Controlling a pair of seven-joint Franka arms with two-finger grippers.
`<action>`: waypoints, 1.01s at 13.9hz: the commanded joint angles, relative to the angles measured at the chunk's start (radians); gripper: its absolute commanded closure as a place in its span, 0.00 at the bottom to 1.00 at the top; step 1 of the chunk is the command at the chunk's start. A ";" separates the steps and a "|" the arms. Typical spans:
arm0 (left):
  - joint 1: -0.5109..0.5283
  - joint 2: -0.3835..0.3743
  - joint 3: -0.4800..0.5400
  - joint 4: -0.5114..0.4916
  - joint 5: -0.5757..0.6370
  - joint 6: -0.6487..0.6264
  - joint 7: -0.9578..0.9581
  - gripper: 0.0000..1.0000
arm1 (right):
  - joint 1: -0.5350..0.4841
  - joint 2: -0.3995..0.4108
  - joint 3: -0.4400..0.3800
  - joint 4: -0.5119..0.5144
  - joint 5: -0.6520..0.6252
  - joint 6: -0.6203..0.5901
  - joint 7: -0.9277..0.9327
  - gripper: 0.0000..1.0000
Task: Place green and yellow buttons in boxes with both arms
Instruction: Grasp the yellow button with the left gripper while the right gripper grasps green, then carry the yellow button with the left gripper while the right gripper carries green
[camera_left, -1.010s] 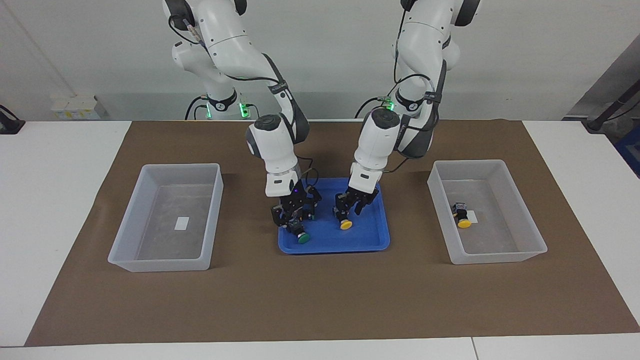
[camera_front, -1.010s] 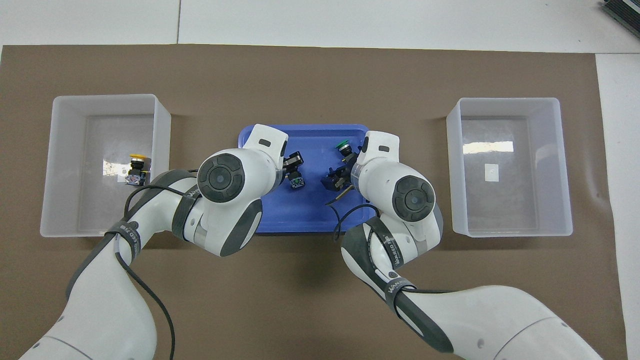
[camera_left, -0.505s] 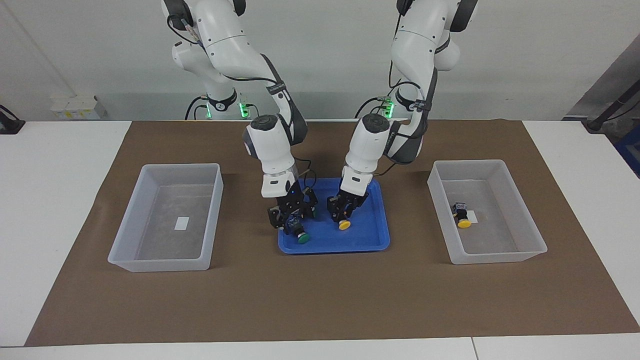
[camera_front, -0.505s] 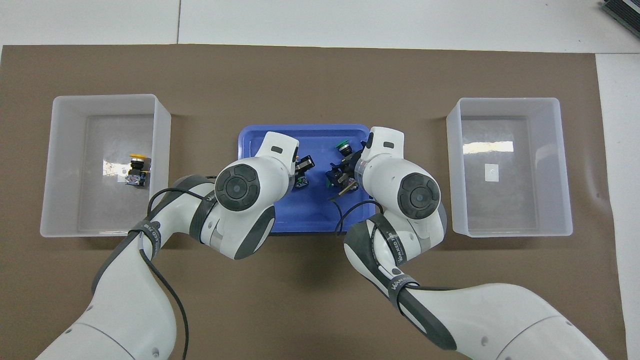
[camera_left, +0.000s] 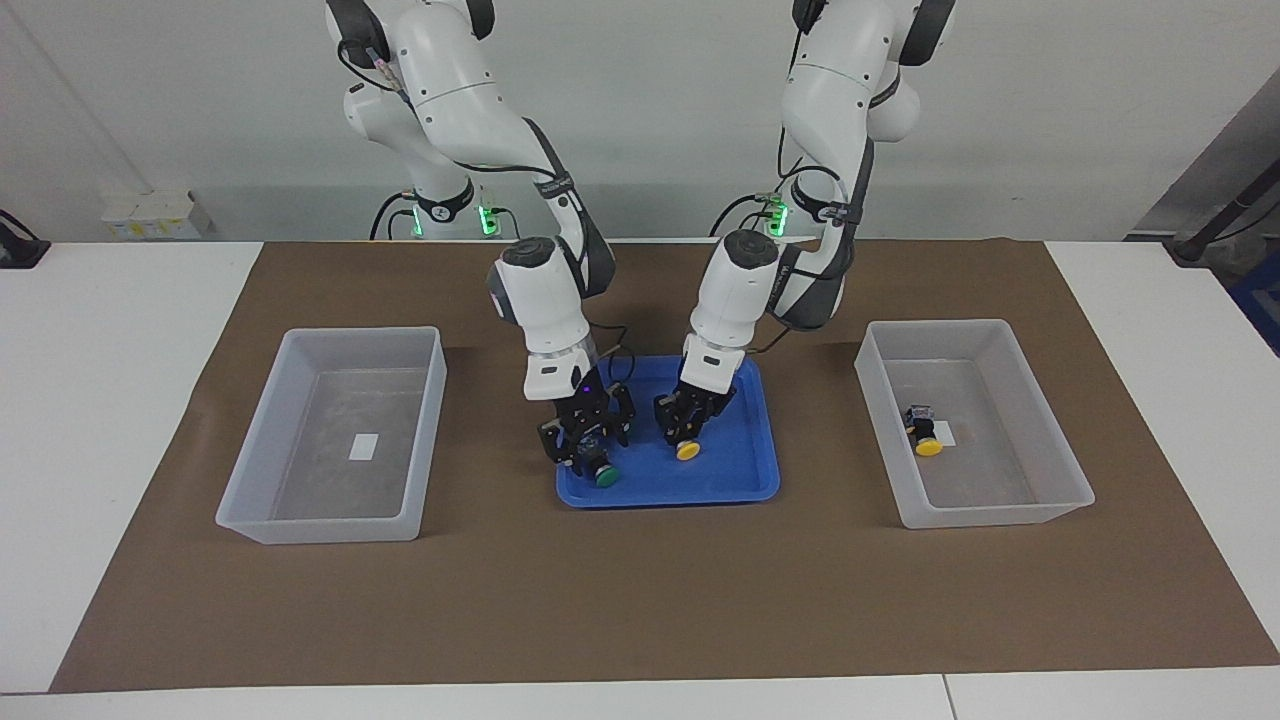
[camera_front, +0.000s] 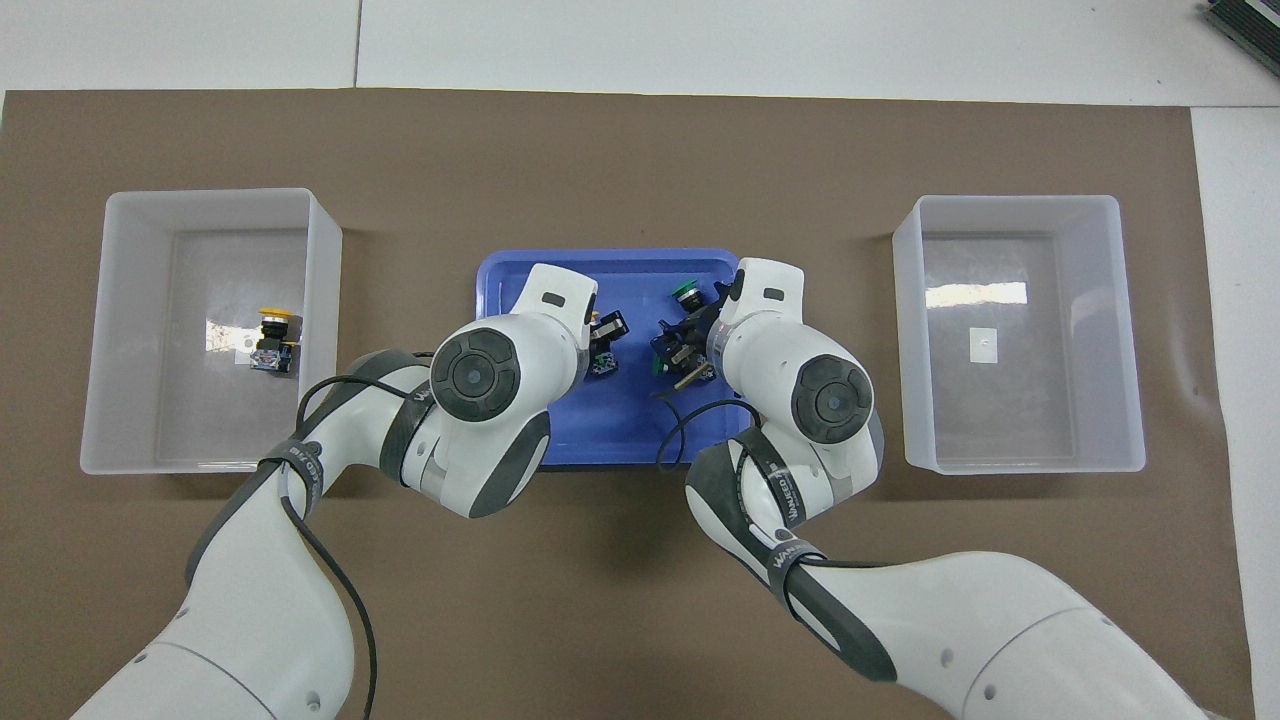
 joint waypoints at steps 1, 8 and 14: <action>-0.012 0.003 0.013 -0.021 -0.010 0.020 0.005 0.83 | -0.007 0.007 0.008 0.001 0.010 0.020 -0.030 0.45; 0.004 0.003 0.024 0.074 0.004 -0.116 0.005 1.00 | -0.036 -0.106 0.008 0.000 0.026 -0.061 -0.013 1.00; 0.108 -0.031 0.021 0.238 0.039 -0.386 0.101 1.00 | -0.158 -0.252 0.008 -0.077 0.026 -0.081 0.050 1.00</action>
